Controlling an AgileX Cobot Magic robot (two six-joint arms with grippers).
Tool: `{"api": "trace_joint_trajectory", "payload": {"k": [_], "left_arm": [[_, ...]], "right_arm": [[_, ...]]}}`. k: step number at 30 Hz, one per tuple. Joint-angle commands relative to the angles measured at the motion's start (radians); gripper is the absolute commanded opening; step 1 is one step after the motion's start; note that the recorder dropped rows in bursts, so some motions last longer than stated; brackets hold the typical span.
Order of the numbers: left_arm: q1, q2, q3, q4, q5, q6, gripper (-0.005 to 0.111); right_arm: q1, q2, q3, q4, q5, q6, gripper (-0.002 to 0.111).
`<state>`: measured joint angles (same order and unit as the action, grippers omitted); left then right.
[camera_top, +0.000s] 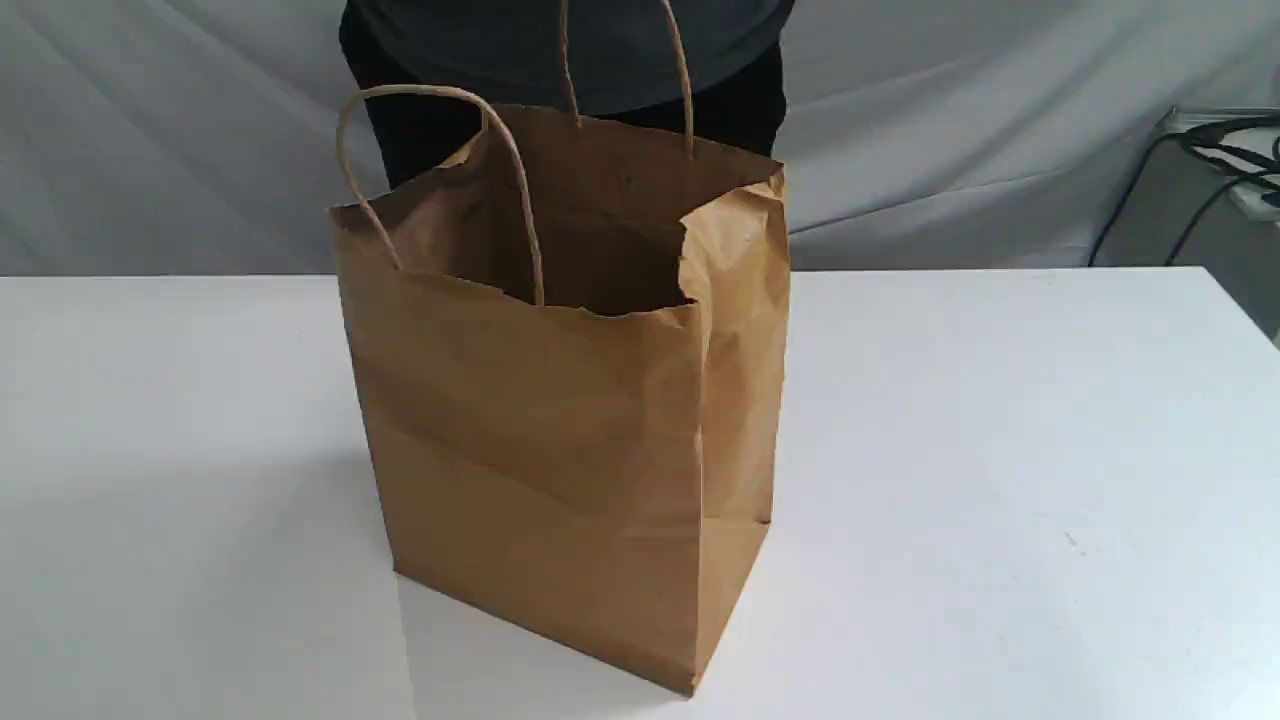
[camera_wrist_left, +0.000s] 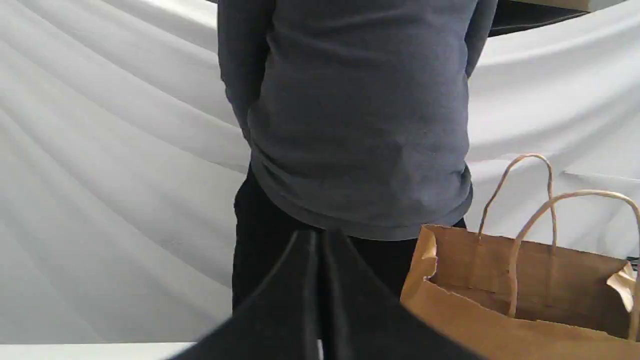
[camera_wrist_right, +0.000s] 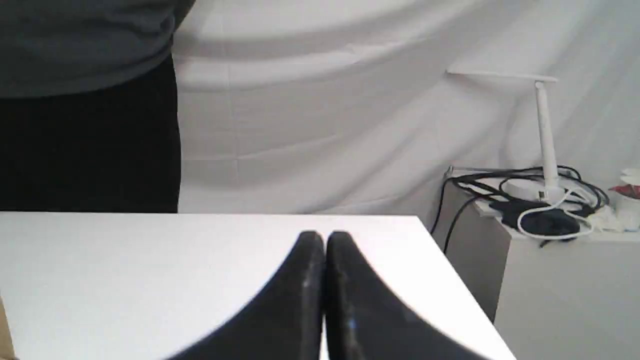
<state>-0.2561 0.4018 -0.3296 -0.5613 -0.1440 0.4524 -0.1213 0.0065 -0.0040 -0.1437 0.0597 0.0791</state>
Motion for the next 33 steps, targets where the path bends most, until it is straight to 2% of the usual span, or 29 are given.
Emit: {"api": "trace_joint_trajectory", "payload": {"k": [1, 5, 26, 30, 33], "left_arm": [[0.001, -0.006, 0.003, 0.000, -0.011, -0.007, 0.000], [0.001, -0.006, 0.003, 0.000, -0.011, -0.007, 0.000], [0.001, -0.006, 0.003, 0.000, -0.011, -0.007, 0.000], [0.001, -0.026, 0.003, 0.037, -0.005, 0.053, 0.000], [0.049, -0.072, 0.009, 0.050, 0.053, 0.098, 0.000]], "right_arm": [[-0.005, -0.006, 0.004, 0.040, 0.064, 0.046, 0.000], [-0.005, -0.006, 0.004, 0.179, 0.083, 0.064, 0.000], [-0.005, -0.006, 0.004, 0.181, 0.083, 0.066, 0.000], [-0.005, -0.006, 0.004, 0.181, 0.083, 0.066, 0.000], [-0.005, -0.006, 0.004, 0.181, 0.083, 0.062, 0.000]]}}
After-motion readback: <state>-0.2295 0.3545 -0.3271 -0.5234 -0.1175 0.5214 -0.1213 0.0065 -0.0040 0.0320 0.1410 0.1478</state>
